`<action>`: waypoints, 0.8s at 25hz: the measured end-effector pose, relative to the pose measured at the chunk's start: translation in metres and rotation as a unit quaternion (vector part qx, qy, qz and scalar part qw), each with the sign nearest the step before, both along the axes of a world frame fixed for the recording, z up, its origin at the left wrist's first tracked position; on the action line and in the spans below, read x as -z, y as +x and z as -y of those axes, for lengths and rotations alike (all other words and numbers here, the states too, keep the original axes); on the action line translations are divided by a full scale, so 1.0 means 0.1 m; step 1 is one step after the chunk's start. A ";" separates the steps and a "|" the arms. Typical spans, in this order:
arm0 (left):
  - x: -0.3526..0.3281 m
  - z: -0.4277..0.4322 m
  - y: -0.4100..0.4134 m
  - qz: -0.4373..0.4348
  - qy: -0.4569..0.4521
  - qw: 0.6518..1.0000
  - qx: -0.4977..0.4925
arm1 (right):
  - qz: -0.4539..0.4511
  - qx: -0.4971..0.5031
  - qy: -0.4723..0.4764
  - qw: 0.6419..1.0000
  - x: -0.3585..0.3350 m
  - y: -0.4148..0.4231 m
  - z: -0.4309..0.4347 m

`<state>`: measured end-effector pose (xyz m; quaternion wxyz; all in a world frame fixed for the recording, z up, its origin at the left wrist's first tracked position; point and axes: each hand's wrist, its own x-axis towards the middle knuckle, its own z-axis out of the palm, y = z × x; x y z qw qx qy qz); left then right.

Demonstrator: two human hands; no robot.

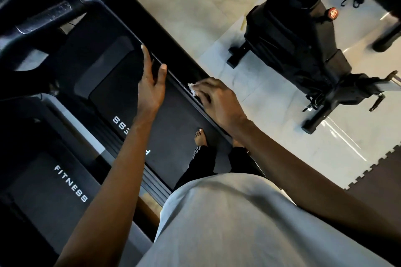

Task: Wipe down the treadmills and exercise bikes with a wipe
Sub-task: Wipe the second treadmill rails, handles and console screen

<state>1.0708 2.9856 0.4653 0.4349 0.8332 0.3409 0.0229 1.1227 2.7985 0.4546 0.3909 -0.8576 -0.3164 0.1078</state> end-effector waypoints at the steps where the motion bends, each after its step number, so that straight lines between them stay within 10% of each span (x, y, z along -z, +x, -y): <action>1: 0.00 0.00 0.00 0.008 -0.009 1.000 0.000 | -0.002 0.021 0.002 1.000 0.00 -0.06 0.11; 14: -0.03 0.09 0.01 0.022 -0.065 0.998 -0.009 | -0.227 0.182 -0.073 0.954 0.11 0.20 0.25; 20: 0.12 0.02 0.04 0.010 -0.045 0.998 -0.032 | -0.278 0.094 -0.063 0.954 0.36 0.68 -0.10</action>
